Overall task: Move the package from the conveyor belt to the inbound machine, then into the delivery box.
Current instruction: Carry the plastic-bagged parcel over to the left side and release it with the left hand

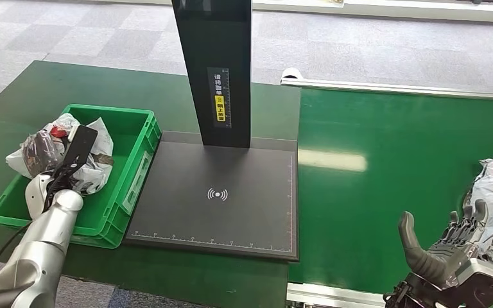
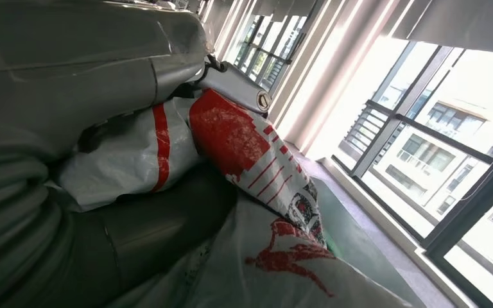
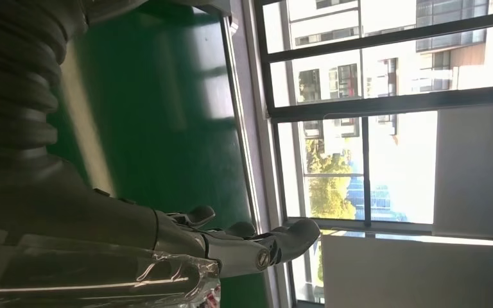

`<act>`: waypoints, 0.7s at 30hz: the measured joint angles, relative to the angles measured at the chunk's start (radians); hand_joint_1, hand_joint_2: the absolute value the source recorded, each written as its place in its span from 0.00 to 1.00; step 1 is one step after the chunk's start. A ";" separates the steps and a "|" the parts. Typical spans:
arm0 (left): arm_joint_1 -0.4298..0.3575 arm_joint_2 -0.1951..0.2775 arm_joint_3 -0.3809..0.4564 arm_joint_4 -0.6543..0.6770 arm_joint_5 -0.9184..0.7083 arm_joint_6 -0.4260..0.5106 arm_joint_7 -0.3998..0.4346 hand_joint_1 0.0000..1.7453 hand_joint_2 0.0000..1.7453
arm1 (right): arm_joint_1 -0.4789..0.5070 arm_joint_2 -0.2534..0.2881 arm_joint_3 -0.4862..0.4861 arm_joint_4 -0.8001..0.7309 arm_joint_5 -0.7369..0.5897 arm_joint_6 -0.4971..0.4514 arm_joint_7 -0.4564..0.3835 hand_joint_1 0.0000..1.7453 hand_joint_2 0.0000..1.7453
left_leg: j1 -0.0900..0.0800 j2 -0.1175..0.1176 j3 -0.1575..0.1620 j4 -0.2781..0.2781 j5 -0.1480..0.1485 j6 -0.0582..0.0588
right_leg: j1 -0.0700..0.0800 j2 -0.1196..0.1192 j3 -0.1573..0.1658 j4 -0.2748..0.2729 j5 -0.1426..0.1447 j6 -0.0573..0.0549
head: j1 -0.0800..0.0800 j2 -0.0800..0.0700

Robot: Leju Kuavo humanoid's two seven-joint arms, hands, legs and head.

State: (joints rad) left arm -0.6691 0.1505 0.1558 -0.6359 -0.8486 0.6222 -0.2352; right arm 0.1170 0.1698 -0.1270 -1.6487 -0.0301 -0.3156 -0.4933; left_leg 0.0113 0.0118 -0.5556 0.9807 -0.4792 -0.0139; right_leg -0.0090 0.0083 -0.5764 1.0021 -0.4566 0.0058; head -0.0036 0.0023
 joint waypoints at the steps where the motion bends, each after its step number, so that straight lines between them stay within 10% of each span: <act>1: -0.002 0.000 0.000 0.005 -0.003 0.000 0.000 1.00 1.00 | 0.000 0.000 0.000 0.000 0.000 -0.001 0.000 0.00 1.00 | 0.000 0.000 0.000 0.000 0.000 0.000 | 0.000 0.000 0.000 0.000 0.000 0.000 | 0.000 0.000; 3: -0.006 0.000 0.000 0.013 -0.008 0.006 0.002 1.00 1.00 | 0.001 0.000 0.000 0.000 0.000 -0.004 0.000 0.00 1.00 | 0.000 0.000 0.000 0.000 0.000 0.000 | 0.000 0.000 0.000 0.000 0.000 0.000 | 0.000 0.000; 7: -0.014 -0.002 0.000 0.024 0.012 0.037 0.000 0.01 1.00 | 0.005 0.000 0.000 0.000 -0.001 -0.016 0.001 0.00 1.00 | 0.000 0.000 0.000 0.000 0.000 0.000 | 0.000 0.000 0.000 0.000 0.000 0.000 | 0.000 0.000; 21: -0.008 -0.033 -0.008 -0.066 0.227 0.012 -0.133 0.00 1.00 | 0.017 0.000 0.000 0.000 -0.005 -0.019 0.003 0.00 1.00 | 0.000 0.000 0.000 0.000 0.000 0.000 | 0.000 0.000 0.000 0.000 0.000 0.000 | 0.000 0.000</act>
State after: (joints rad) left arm -0.6769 0.1170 0.1482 -0.7014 -0.6214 0.6346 -0.3683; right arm 0.1344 0.1701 -0.1270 -1.6487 -0.0348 -0.3350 -0.4906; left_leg 0.0116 0.0116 -0.5556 0.9807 -0.4791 -0.0140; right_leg -0.0088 0.0083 -0.5764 1.0023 -0.4566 0.0058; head -0.0036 0.0023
